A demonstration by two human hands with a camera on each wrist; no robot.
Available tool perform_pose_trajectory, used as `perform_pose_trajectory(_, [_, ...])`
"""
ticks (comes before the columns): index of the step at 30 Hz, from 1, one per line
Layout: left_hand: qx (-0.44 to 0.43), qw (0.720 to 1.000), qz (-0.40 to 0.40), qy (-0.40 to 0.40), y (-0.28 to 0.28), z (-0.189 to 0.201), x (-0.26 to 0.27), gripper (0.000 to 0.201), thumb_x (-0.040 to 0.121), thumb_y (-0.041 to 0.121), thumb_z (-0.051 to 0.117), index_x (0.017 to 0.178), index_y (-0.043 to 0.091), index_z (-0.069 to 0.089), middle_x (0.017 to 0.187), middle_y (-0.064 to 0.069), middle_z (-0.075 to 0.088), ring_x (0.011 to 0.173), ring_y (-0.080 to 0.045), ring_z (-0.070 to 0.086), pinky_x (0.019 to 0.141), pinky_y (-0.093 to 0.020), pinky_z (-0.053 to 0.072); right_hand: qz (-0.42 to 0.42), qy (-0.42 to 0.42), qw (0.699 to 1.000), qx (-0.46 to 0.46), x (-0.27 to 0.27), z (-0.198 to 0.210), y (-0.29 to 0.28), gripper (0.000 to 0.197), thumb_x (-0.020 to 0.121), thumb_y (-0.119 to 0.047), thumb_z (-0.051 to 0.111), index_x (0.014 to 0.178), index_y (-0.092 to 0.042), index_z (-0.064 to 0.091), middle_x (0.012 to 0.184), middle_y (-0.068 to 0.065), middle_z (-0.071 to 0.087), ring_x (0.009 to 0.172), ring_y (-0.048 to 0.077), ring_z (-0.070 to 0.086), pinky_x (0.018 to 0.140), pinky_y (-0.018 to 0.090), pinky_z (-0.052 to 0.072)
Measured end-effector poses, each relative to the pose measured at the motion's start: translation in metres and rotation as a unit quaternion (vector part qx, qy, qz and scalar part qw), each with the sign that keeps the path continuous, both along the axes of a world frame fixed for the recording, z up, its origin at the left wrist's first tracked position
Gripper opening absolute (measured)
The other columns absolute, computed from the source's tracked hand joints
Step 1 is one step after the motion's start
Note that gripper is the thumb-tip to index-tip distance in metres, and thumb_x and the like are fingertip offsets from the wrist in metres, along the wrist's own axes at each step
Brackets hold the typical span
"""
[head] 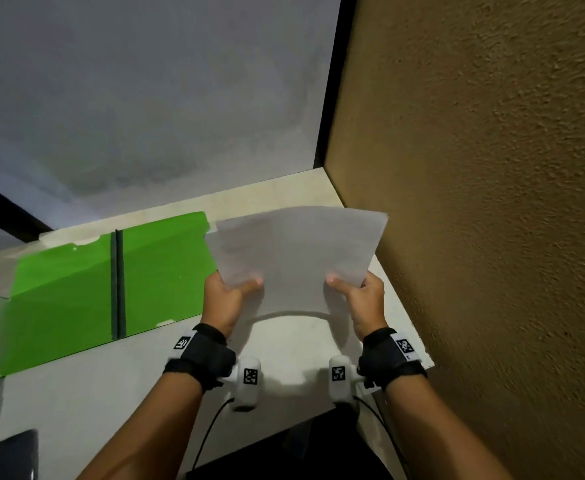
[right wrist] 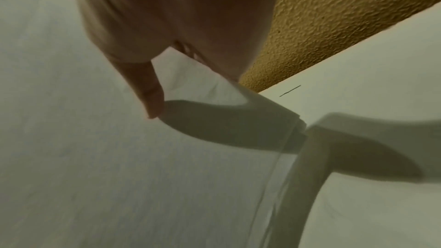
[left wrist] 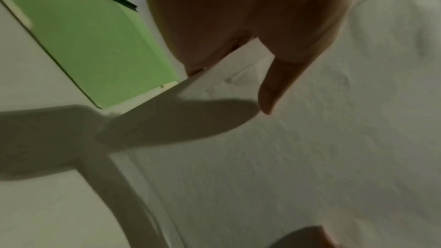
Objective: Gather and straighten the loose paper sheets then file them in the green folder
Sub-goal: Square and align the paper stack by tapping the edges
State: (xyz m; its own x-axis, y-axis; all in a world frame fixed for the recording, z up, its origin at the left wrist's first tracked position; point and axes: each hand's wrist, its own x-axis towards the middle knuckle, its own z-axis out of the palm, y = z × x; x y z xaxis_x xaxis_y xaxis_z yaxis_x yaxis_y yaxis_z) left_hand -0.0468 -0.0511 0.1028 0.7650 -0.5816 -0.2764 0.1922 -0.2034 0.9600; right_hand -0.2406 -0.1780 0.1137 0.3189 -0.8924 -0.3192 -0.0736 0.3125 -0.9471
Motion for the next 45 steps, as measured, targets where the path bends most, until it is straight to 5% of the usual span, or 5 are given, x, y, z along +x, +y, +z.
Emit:
perform_pose_trajectory(10, [0.009,0.980,-0.158,0.124,0.009,0.013,0.007,0.047,0.070,-0.013,0.071,0.115,-0.002,0.066,0.094,-0.003,0.079,0.087,-0.022,0.073,0.069,-0.024,0.059,0.030,0.002,0.999,0.031,-0.011,-0.003,-0.010,0.027,0.086,0.005,0.073,0.109,-0.008,0.073,0.104,0.004,0.079,0.099,0.020,0.075,0.088,0.033,0.059])
perform_pose_trajectory(20, [0.127,0.976,-0.139,-0.109,0.001,0.000,-0.005,0.037,0.084,-0.006,0.061,0.115,0.013,0.065,0.103,0.000,0.071,0.092,-0.017,0.065,0.068,-0.012,0.047,0.153,0.146,0.976,-0.042,-0.007,0.003,-0.019,0.048,0.089,-0.001,0.064,0.132,-0.022,0.061,0.120,-0.008,0.070,0.106,0.005,0.066,0.092,0.029,0.055])
perform_pose_trajectory(25, [0.149,0.947,-0.266,0.104,0.012,-0.003,0.015,0.047,0.080,0.001,0.071,0.125,0.015,0.063,0.122,-0.003,0.072,0.112,-0.021,0.068,0.102,-0.043,0.051,0.137,0.078,0.988,0.004,-0.016,0.006,-0.027,0.053,0.089,0.008,0.061,0.133,-0.023,0.061,0.125,-0.004,0.071,0.116,0.015,0.067,0.101,0.037,0.053])
perform_pose_trajectory(29, [0.168,0.902,-0.318,0.238,0.028,-0.002,0.021,0.048,0.088,-0.009,0.062,0.126,0.020,0.064,0.124,0.002,0.071,0.109,-0.032,0.071,0.068,-0.048,0.062,0.088,0.014,0.995,0.037,-0.026,0.005,-0.035,0.053,0.091,0.015,0.058,0.131,-0.019,0.061,0.124,-0.001,0.073,0.117,0.017,0.068,0.104,0.040,0.050])
perform_pose_trajectory(45, [-0.042,0.997,-0.072,-0.002,-0.017,0.022,0.019,0.034,0.074,-0.015,0.075,0.103,-0.001,0.064,0.092,0.000,0.076,0.082,-0.011,0.070,0.073,-0.023,0.058,-0.047,-0.003,0.995,-0.088,-0.005,0.005,-0.012,0.022,0.092,0.005,0.065,0.102,-0.014,0.071,0.095,-0.008,0.073,0.081,-0.008,0.070,0.073,0.011,0.054])
